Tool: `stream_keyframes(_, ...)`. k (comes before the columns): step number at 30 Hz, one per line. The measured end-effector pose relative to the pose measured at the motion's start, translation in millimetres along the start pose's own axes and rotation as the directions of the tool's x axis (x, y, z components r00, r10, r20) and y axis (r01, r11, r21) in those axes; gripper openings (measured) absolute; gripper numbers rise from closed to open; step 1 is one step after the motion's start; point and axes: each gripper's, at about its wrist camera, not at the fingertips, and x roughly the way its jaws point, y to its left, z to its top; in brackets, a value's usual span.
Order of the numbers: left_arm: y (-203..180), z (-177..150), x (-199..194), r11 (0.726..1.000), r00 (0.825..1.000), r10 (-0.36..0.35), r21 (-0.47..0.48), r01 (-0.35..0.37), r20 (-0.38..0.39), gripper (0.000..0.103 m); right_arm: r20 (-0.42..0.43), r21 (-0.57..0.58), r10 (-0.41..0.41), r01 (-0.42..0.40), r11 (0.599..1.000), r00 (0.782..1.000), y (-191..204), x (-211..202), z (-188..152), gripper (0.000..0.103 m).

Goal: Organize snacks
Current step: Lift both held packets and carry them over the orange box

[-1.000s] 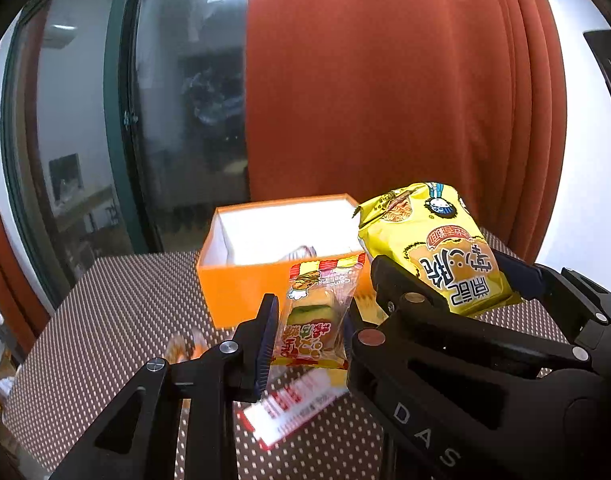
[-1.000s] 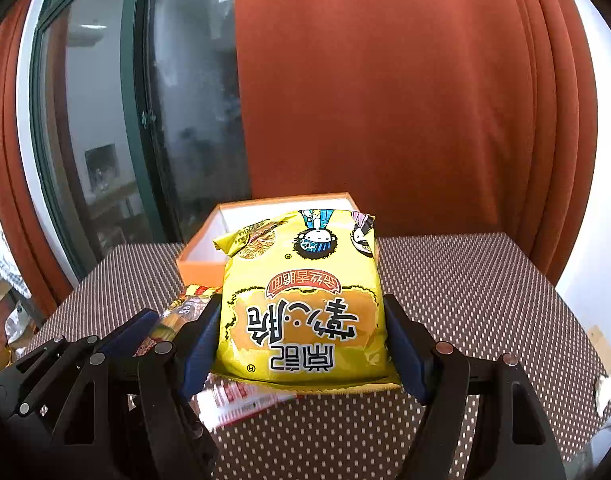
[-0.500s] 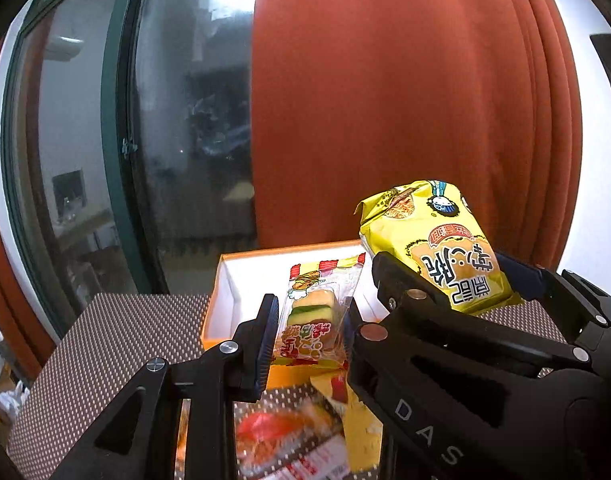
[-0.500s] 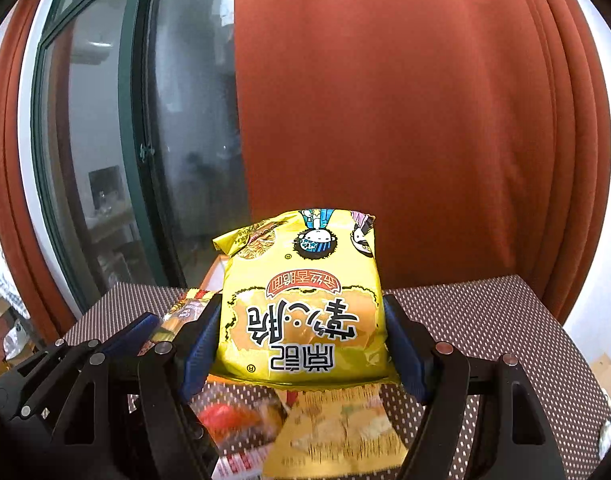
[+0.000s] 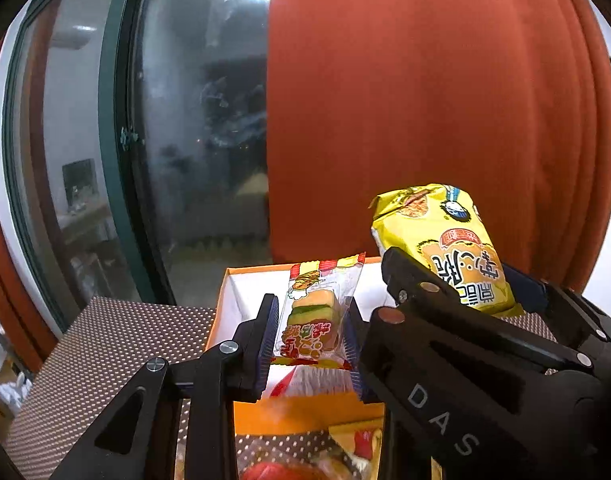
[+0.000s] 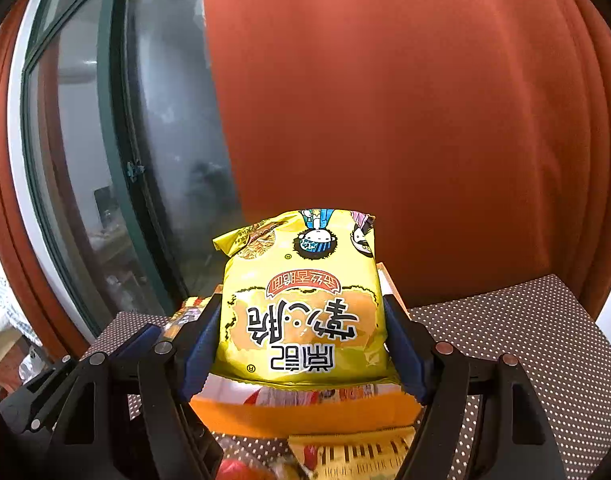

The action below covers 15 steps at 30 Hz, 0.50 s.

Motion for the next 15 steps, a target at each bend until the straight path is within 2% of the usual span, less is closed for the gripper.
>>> stream_keyframes(6,6,3,51,1.000,0.999,0.019,-0.020,-0.020,-0.038,0.031,-0.021,0.001,-0.035,0.035,0.999,0.999,-7,49,6,0.078)
stream_keyframes(11,8,-2,93,0.998,0.995,0.057,-0.002,-0.058,-0.083,0.031,-0.054,-0.001,-0.025,0.025,1.000,0.998,-11,94,-2,0.078)
stream_keyframes(15,4,-11,117,0.999,0.991,0.039,-0.004,-0.040,-0.126,0.031,-0.096,0.023,-0.043,0.046,0.999,0.994,-15,120,-8,0.078)
